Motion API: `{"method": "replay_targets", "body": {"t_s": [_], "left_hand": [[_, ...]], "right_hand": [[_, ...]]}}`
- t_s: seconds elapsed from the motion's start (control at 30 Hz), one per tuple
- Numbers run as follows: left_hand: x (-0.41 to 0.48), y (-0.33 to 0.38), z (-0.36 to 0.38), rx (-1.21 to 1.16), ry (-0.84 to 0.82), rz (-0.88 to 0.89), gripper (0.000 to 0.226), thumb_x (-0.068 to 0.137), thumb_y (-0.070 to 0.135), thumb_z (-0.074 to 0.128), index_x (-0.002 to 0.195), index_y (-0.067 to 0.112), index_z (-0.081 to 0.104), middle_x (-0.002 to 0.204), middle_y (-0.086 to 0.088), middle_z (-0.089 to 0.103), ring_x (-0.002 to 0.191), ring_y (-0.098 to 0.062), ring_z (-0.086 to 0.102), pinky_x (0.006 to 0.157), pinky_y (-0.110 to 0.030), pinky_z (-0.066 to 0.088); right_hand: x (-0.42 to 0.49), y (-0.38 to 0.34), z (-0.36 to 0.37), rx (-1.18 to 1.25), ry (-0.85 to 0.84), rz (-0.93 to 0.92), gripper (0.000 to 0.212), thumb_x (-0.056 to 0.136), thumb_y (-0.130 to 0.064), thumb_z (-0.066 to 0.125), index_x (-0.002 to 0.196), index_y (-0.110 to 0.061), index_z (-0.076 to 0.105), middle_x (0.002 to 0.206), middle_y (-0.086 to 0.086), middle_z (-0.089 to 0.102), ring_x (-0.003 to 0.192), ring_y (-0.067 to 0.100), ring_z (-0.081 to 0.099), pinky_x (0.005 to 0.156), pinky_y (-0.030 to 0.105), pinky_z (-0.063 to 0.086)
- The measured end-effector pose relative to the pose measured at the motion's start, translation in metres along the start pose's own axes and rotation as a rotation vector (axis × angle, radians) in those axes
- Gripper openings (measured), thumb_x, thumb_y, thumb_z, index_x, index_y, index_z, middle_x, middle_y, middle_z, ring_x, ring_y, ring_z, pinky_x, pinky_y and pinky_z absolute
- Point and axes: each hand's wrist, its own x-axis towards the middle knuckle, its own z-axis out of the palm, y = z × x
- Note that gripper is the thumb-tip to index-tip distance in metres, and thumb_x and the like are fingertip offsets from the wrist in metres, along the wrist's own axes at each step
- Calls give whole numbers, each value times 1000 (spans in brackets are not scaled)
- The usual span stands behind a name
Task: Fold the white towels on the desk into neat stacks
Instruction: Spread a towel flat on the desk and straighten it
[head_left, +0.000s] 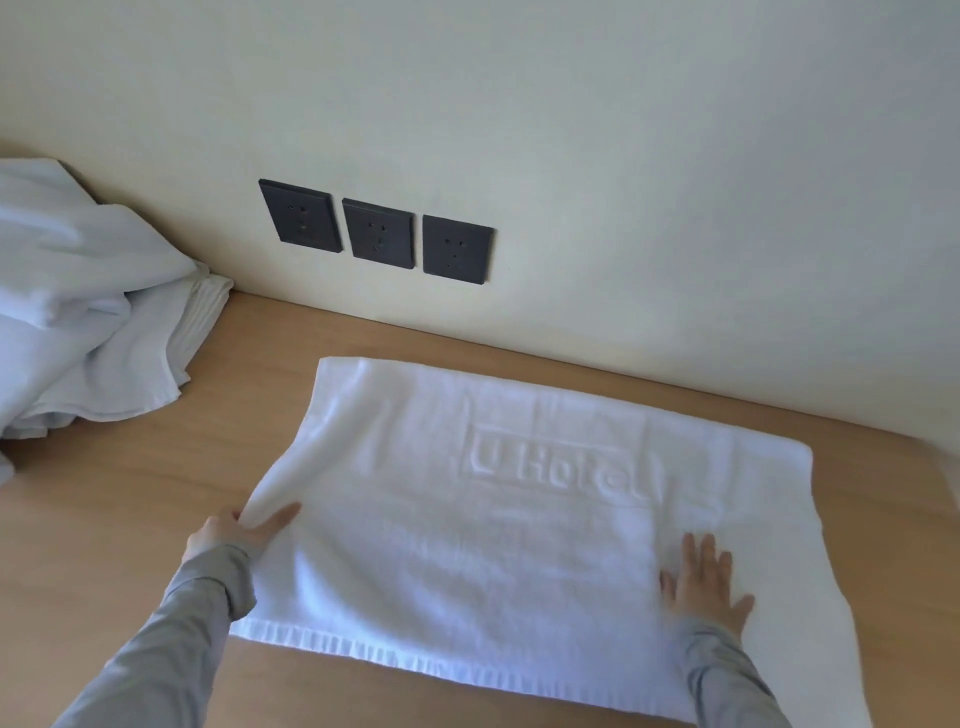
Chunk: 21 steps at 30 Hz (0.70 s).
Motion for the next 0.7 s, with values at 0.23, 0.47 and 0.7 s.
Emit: {"method": "replay_targets", "body": {"t_s": [0.23,0.47,0.7], "left_hand": [[-25,-18,-10,122,-136,93,73,43,71,61,94,18,60,85,-4,64,82,-30,57,72,-34,42],[-37,-28,-1,86,-20,94,68,68,53,72,118,13,48,97,-12,57,84,-32,49,75,-38,41],[-47,-40,-5,-120,79,80,47,72,31,76,107,10,54,109,-13,57,87,-29,51,77,-35,42]], "right_hand": [[-41,-79,25,-90,50,-455,63,97,-51,20,146,-33,-15,154,-6,-25,143,19,-19,114,53,-3],[-41,-84,34,-104,-53,-488,70,93,-58,24,145,-35,-17,153,-7,-28,143,19,-22,113,57,-2],[-85,-127,42,-118,28,-650,64,98,-46,26,149,-25,-3,158,1,-14,145,23,-15,114,51,-5]]}}
